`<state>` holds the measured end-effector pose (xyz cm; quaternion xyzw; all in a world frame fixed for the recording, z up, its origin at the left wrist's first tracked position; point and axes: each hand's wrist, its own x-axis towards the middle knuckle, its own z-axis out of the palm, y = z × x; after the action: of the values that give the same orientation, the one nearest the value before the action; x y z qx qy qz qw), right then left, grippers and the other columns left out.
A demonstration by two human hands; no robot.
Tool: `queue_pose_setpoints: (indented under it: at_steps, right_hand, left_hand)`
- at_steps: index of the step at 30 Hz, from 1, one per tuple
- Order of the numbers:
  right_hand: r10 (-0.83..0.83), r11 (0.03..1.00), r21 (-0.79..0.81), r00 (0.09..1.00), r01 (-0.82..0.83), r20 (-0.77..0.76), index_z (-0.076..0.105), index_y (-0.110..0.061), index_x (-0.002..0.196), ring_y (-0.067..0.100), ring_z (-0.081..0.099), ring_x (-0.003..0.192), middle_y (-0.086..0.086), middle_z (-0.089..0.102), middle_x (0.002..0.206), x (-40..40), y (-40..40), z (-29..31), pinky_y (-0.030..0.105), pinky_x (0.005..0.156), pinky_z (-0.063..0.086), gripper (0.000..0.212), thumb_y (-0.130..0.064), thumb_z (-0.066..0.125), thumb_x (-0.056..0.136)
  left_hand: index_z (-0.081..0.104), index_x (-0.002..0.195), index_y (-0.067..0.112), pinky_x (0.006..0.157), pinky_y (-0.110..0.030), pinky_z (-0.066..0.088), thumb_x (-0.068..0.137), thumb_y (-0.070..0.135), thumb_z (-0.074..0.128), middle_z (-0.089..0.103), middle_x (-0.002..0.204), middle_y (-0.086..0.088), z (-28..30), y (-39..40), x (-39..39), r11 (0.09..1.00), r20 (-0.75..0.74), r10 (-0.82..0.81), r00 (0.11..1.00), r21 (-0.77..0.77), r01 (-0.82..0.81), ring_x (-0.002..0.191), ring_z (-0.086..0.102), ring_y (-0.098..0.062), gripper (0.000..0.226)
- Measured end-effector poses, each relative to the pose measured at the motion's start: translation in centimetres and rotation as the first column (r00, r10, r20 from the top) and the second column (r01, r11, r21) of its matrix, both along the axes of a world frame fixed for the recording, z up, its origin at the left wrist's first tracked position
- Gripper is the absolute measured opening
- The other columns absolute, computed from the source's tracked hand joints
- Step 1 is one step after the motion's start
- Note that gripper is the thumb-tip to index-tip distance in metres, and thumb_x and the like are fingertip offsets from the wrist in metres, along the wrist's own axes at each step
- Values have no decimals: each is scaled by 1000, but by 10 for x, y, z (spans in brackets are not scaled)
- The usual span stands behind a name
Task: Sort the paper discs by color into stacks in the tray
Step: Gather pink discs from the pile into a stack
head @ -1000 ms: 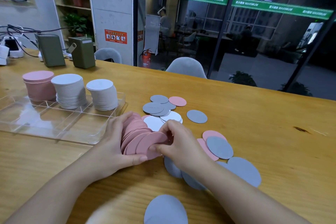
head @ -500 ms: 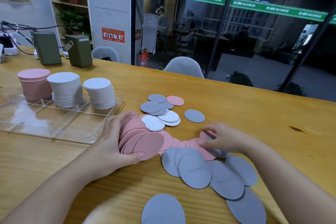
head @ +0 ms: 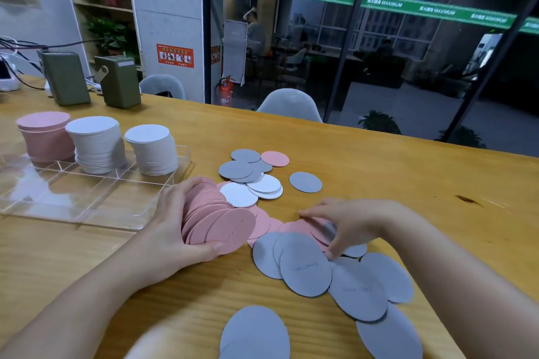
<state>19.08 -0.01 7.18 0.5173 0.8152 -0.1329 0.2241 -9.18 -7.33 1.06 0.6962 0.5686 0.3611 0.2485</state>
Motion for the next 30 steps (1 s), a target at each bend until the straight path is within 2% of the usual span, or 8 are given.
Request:
queue_pose_setpoints:
  at_steps: [4, 8, 12, 19, 22, 24, 27, 30]
  right_hand:
    - [78, 997, 18, 996, -79, 37, 17, -47, 144, 18, 32, 131, -6, 27, 144, -12, 2, 0, 33, 98, 36, 85, -34, 70, 79]
    - [104, 994, 14, 994, -105, 10, 24, -56, 137, 23, 41, 120, -2, 31, 134, -21, 10, -1, 37, 92, 41, 79, -31, 71, 79]
    - [87, 996, 10, 996, -87, 2, 34, -51, 130, 21, 47, 102, -1, 37, 120, -27, 17, 4, 32, 76, 38, 73, -30, 76, 74]
    - [43, 999, 18, 998, -44, 49, 35, -40, 129, 19, 45, 104, -5, 40, 125, -27, 26, 7, 33, 81, 40, 73, -39, 79, 70]
    - [-6, 998, 59, 999, 8, -44, 40, -32, 124, 19, 46, 103, -5, 42, 122, -20, 28, 5, 36, 83, 43, 66, -41, 78, 70]
    - [-33, 992, 111, 983, 53, -180, 45, -28, 107, 19, 47, 97, -4, 44, 112, -14, 29, 2, 35, 78, 44, 50, -40, 78, 70]
    - [-20, 979, 179, 929, 92, -369, 43, -32, 83, 17, 46, 89, -3, 44, 100, -8, 30, -3, 29, 68, 39, 35, -35, 76, 72]
    - [43, 959, 264, 873, 100, -486, 44, -32, 84, 9, 43, 81, -7, 48, 91, -7, 29, -2, 22, 62, 33, 31, -30, 74, 77]
  left_hand:
    - [10, 117, 67, 100, -19, 23, 39, 63, 69, 20, 126, 29, 0, 0, -1, 1000, -8, -3, 1000, -2, 3, 108, 12, 38, 98]
    - [11, 116, 68, 100, -20, 24, 39, 63, 69, 20, 125, 29, -1, 1, 0, 1000, -4, -3, 1000, -3, 3, 108, 14, 37, 97]
    - [11, 117, 66, 101, -20, 23, 38, 63, 69, 21, 128, 25, -2, 1, 0, 1000, -4, 8, 1000, 10, -8, 117, 23, 18, 98]
    - [10, 123, 62, 102, -22, 24, 38, 63, 69, 21, 130, 24, -4, 2, -1, 1000, 1, 14, 1000, 14, -14, 123, 23, 9, 103]
    - [11, 126, 58, 100, -19, 24, 39, 63, 69, 22, 128, 24, -3, 2, 0, 1000, 11, 13, 1000, 18, -13, 120, 24, 11, 105]
    - [12, 127, 57, 100, -18, 24, 39, 63, 68, 23, 127, 24, -2, 1, 1, 1000, 16, 11, 1000, 22, -11, 118, 24, 13, 105]
    - [12, 128, 56, 100, -19, 24, 39, 63, 68, 22, 125, 25, -1, 1, 1, 1000, 12, 13, 1000, 19, -13, 118, 23, 13, 106]
    - [12, 127, 57, 100, -20, 24, 39, 62, 69, 22, 124, 27, -1, 0, 0, 1000, 17, 16, 1000, 19, -16, 119, 23, 13, 105]
